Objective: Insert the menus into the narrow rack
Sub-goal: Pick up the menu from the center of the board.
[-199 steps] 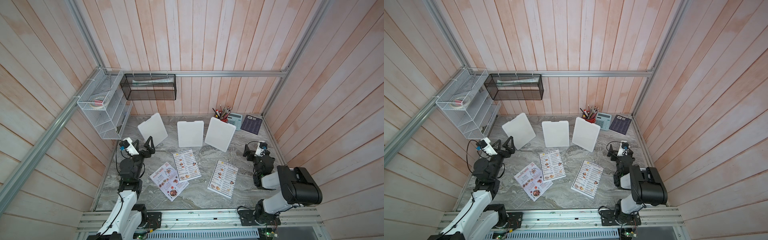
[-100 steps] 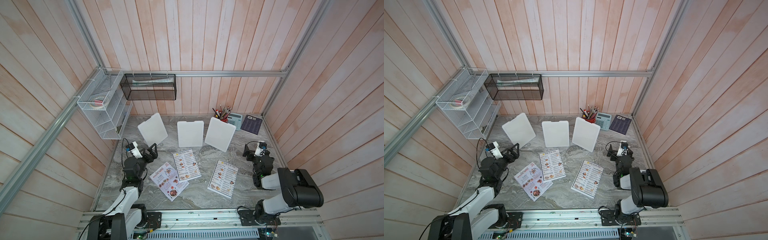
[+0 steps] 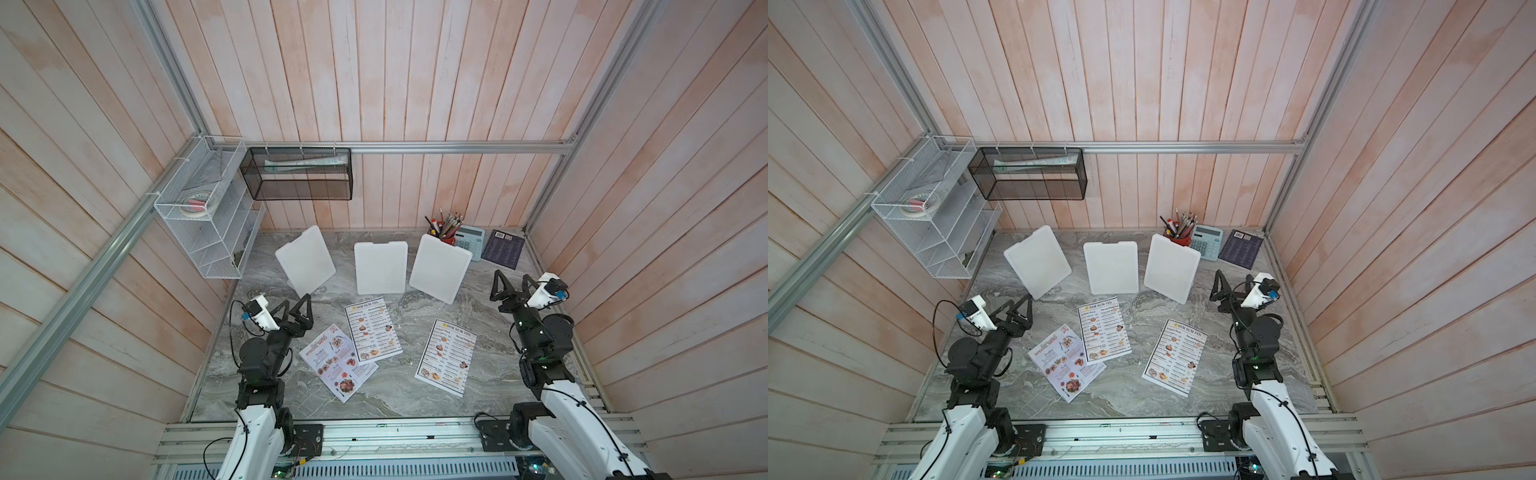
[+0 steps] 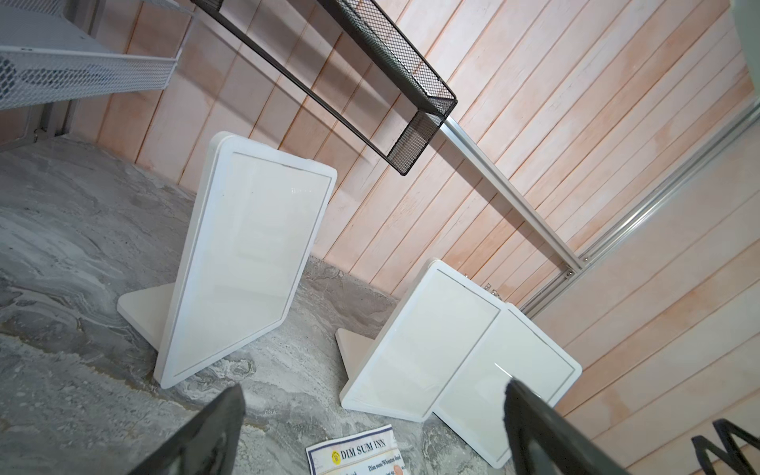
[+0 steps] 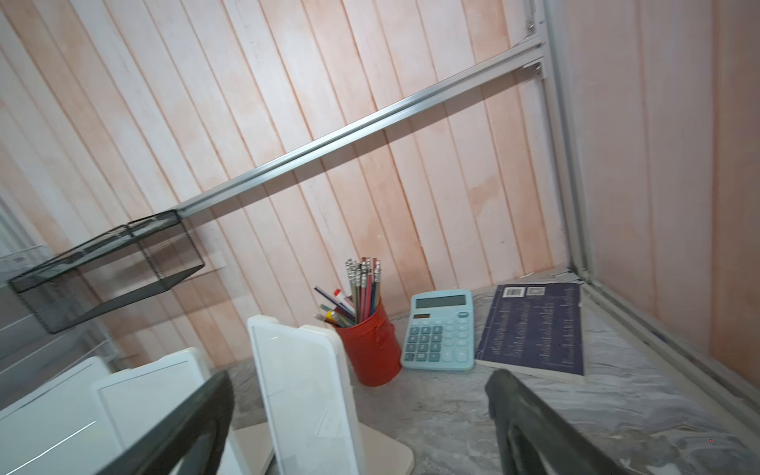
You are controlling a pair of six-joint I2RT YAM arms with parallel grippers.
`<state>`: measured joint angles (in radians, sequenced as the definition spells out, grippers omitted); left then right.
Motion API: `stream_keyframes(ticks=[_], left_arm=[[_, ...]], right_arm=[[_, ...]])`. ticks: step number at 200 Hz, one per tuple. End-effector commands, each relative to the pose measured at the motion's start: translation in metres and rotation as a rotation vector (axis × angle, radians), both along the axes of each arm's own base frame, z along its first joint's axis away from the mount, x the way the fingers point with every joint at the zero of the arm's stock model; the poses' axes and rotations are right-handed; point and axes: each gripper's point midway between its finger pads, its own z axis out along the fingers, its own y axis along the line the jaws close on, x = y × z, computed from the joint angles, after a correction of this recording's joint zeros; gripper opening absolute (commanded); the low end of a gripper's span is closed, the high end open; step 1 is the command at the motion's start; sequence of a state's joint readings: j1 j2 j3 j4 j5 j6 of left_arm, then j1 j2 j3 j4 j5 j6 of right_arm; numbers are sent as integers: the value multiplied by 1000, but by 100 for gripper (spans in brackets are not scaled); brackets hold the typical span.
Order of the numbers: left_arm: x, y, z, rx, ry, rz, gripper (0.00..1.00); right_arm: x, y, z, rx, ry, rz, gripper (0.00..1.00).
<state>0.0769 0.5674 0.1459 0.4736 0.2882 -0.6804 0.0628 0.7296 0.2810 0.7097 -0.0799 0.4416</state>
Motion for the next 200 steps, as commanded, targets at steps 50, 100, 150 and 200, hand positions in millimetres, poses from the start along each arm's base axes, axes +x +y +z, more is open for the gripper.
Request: stream_keyframes(ticks=[50, 100, 150, 200], left_arm=[[-18, 17, -3, -101, 78, 102, 100], [-23, -17, 2, -84, -10, -105, 100], [-10, -55, -14, -96, 132, -274, 97], [-4, -63, -74, -92, 409, -206, 97]], right_arm=[[-14, 2, -46, 225, 186, 95, 98], [1, 50, -73, 12, 360, 131, 93], [-20, 167, -99, -115, 436, 388, 84], [-19, 258, -137, -196, 535, 582, 83]])
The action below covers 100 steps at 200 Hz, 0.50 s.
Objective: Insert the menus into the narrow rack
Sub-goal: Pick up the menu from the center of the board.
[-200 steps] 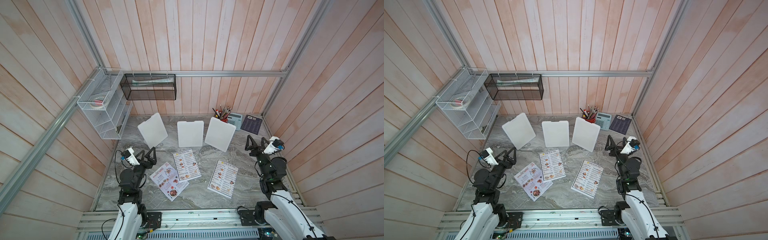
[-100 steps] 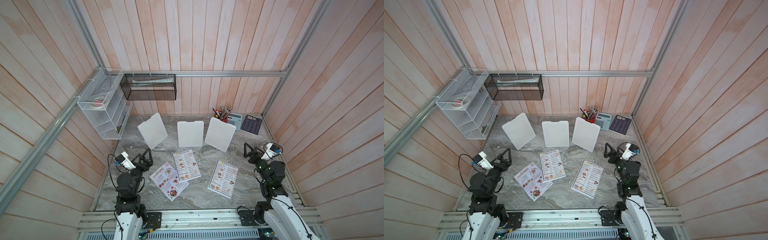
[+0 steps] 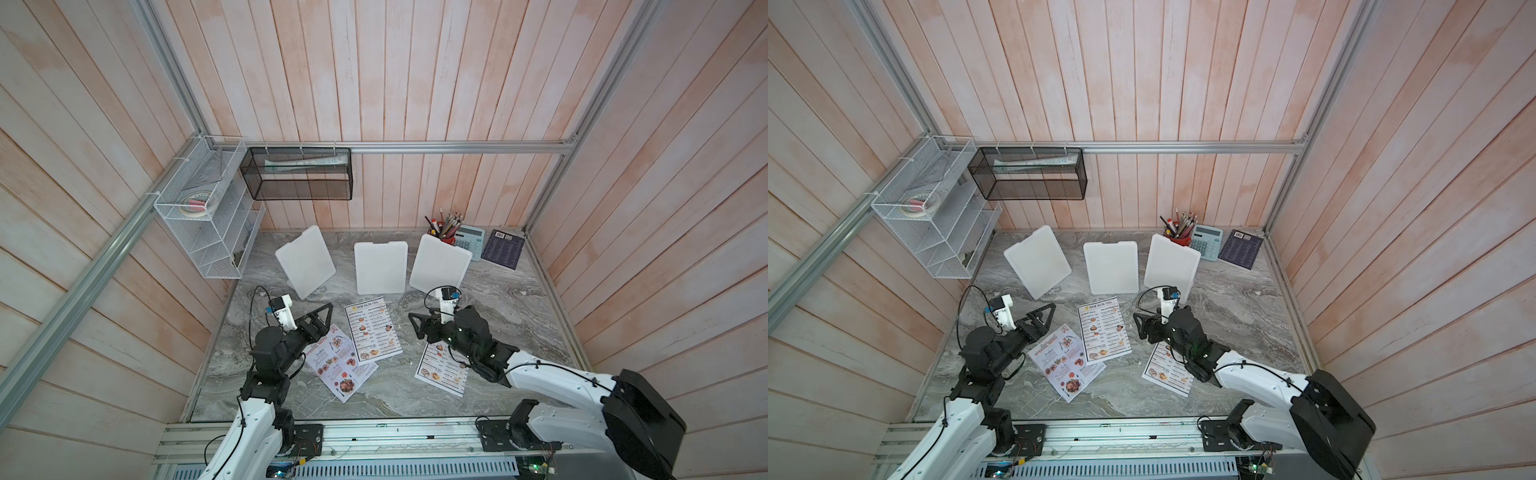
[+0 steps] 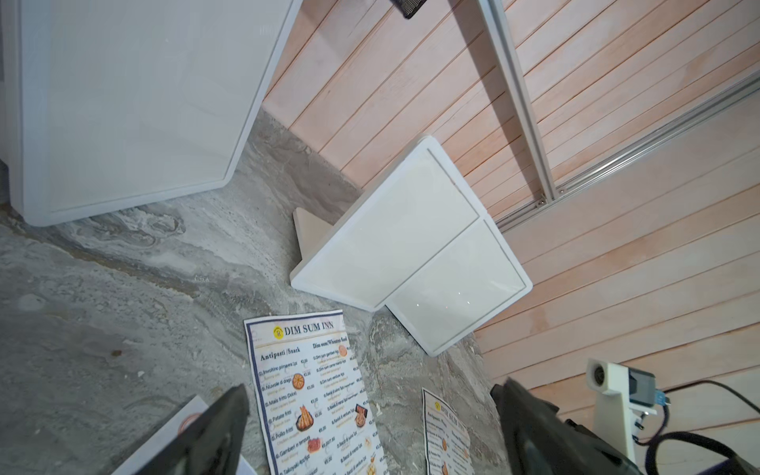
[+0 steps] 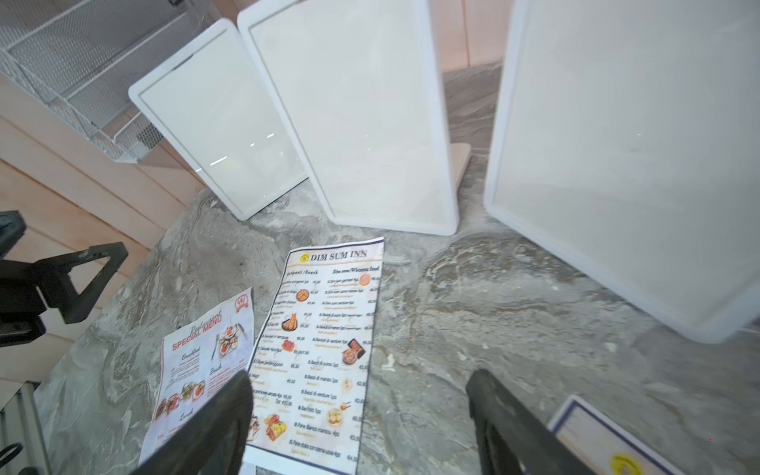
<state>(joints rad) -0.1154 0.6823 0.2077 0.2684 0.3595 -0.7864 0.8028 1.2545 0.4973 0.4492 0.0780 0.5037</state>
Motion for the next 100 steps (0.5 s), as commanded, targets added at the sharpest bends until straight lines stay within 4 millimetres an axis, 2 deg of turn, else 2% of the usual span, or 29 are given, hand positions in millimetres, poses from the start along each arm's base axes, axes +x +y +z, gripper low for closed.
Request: stream_keyframes(ticks=[1, 18, 37, 55, 80, 100], left_arm=[[1, 3, -26, 29, 118, 37, 97], [1, -3, -35, 17, 159, 13, 96], [3, -14, -40, 19, 178, -21, 87], [7, -22, -47, 41, 209, -24, 87], [14, -42, -55, 67, 243, -66, 85], [21, -52, -70, 106, 303, -64, 81]], right_arm=[[15, 25, -2, 12, -2, 28, 83], [22, 44, -20, -9, 44, 64, 79], [30, 60, -34, -17, 82, 90, 71], [35, 72, -50, -28, 118, 108, 69], [41, 82, -71, -56, 162, 110, 65], [44, 86, -82, -75, 184, 108, 62]])
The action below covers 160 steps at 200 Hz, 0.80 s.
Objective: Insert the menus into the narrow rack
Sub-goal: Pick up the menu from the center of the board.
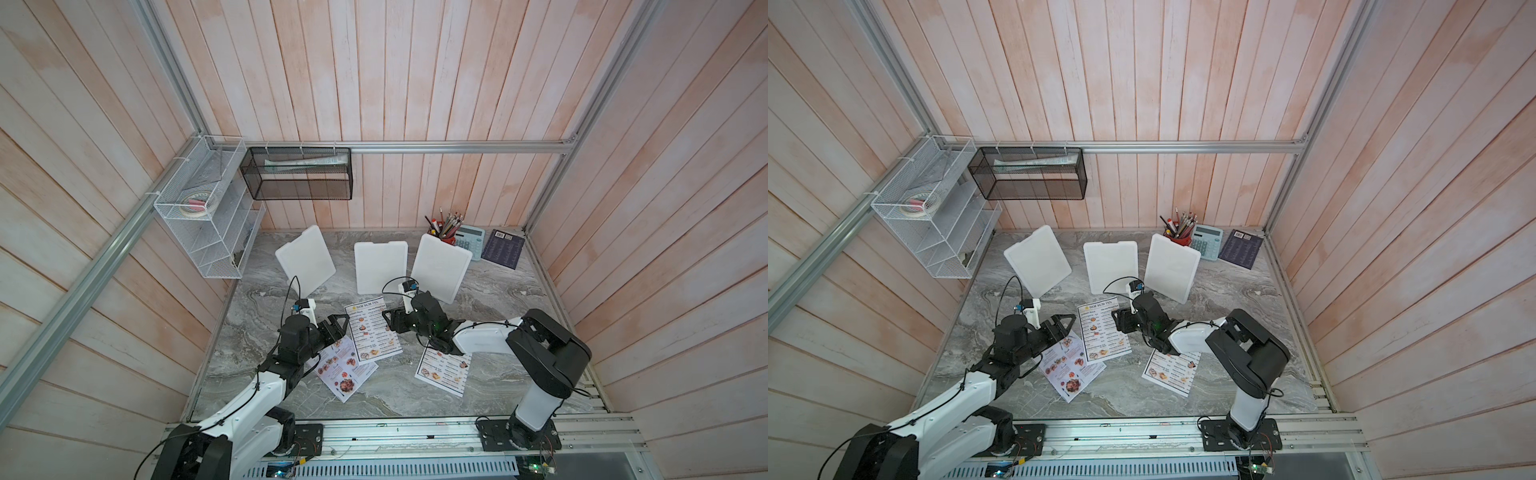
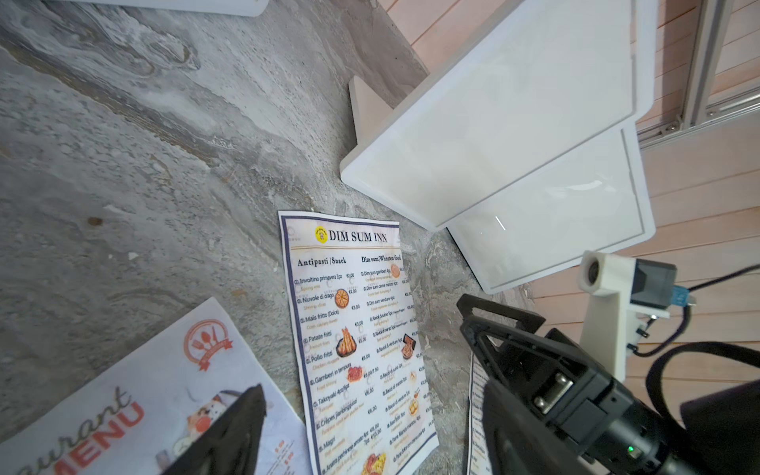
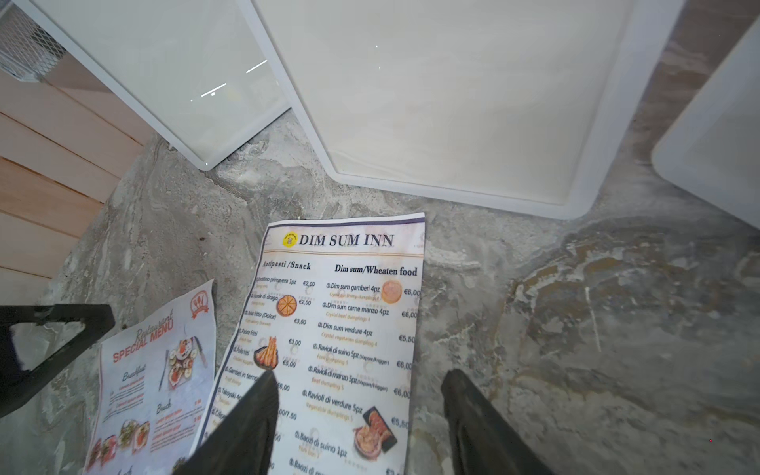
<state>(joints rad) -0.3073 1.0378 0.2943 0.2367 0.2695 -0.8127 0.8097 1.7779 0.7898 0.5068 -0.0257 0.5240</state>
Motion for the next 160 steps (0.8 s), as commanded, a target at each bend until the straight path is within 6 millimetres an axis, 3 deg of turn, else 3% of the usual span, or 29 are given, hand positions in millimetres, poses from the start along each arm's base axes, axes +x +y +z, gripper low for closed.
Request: stream_keyframes(ticks=[1, 41, 115, 160], left_arm=[[15, -6, 0, 42, 4, 27, 81], [22, -14, -26, 209, 119, 66, 79], [31, -25, -55, 232, 180, 35, 77], [36, -37, -69, 213, 209, -2, 70]], right_arm=[[2, 11, -5, 4, 20, 16, 62], [-1, 17, -22, -25, 38, 12, 62], [-3, 16, -36, -66, 44, -21, 61], [-8, 20, -43, -86, 47, -19, 60]])
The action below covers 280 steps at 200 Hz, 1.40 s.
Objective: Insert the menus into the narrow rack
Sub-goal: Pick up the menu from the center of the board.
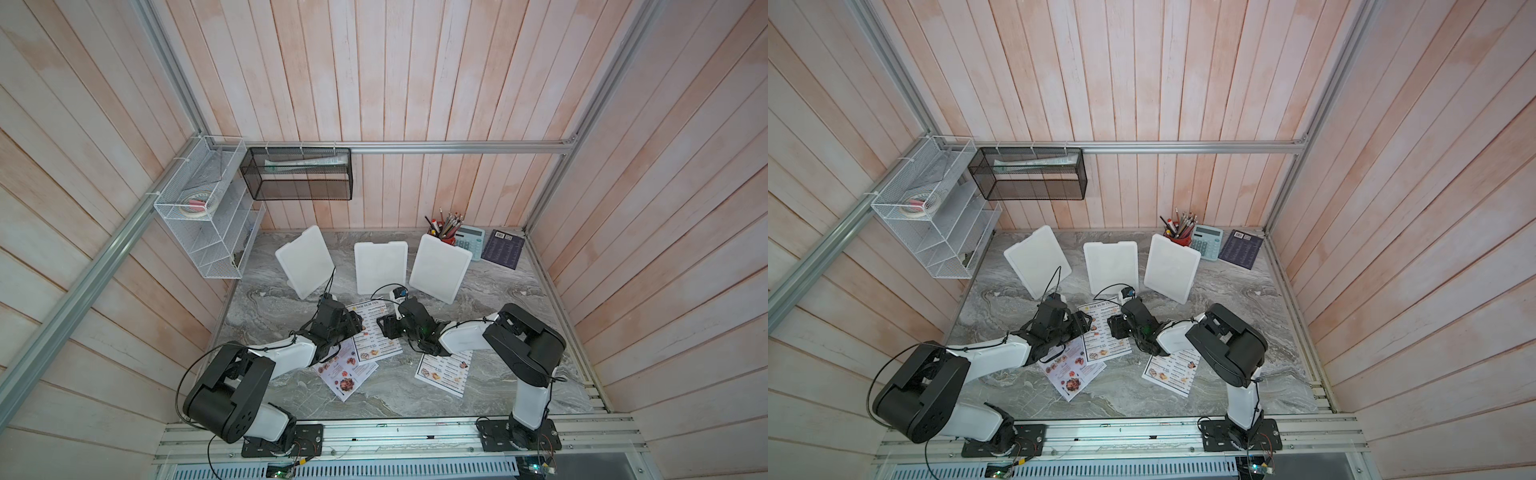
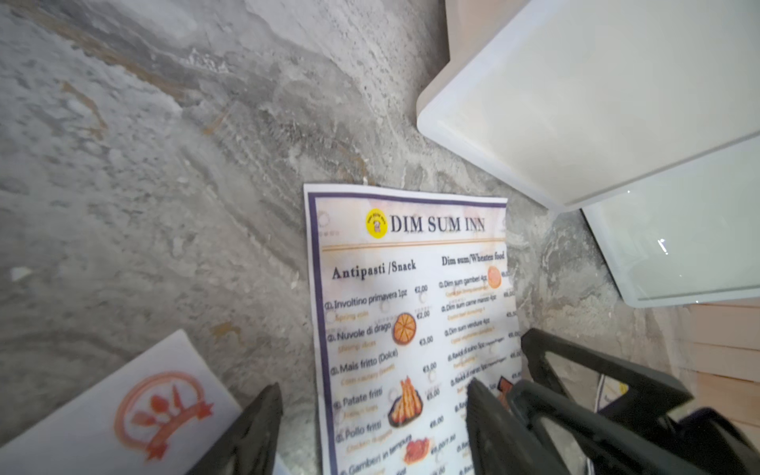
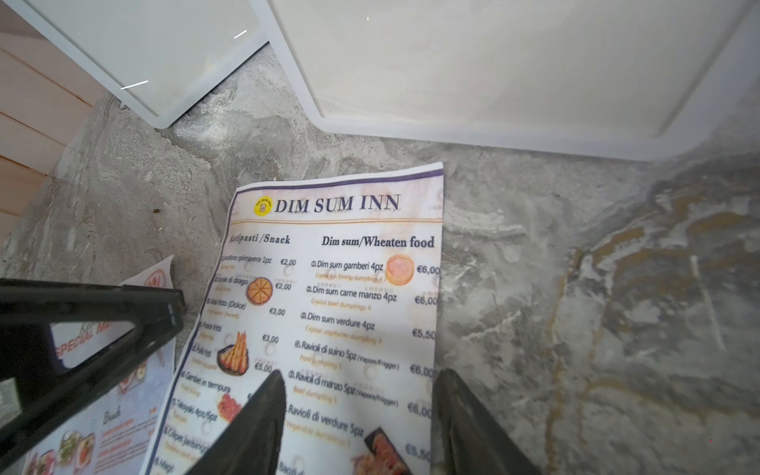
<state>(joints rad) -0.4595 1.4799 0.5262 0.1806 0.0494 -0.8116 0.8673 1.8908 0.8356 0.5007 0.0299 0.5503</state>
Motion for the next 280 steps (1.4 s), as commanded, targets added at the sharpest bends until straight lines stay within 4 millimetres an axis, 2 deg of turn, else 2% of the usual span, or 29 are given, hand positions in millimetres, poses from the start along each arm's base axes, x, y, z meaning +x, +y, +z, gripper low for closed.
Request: stream_keyframes(ticks=[1, 38, 75, 99, 132, 162, 188, 217, 257, 280], left_arm=[[2, -8, -7, -12, 20, -26, 70], [3, -14, -16, -33, 33, -39, 66], [4, -17, -21, -46, 38, -45, 57], [4, -16, -20, -46, 32, -42, 43], [6, -17, -14, -52, 4, -49, 12], [8, -17, -7, -46, -23, -55, 0], [10, -26, 18, -77, -101, -119, 0], [4, -38, 62, -129, -252, -220, 0], [-19, -56, 118, -132, -437, -358, 0], [-35, -67, 143, -144, -535, -419, 0]], right_arm=[[1, 4, -9, -25, 5, -16, 60], [-2, 8, -14, -27, 15, -8, 59], [-5, 11, -14, -20, 10, -2, 57], [-6, 10, -11, -11, 6, -4, 56], [-7, 9, -3, 13, -9, -3, 55], [-9, 9, 16, 58, -37, -1, 55], [-9, 2, 45, 98, -88, -13, 55], [-14, -17, 84, 184, -147, -35, 57], [-27, -54, 125, 372, -172, -20, 63], [-40, -63, 146, 494, -180, 56, 69]])
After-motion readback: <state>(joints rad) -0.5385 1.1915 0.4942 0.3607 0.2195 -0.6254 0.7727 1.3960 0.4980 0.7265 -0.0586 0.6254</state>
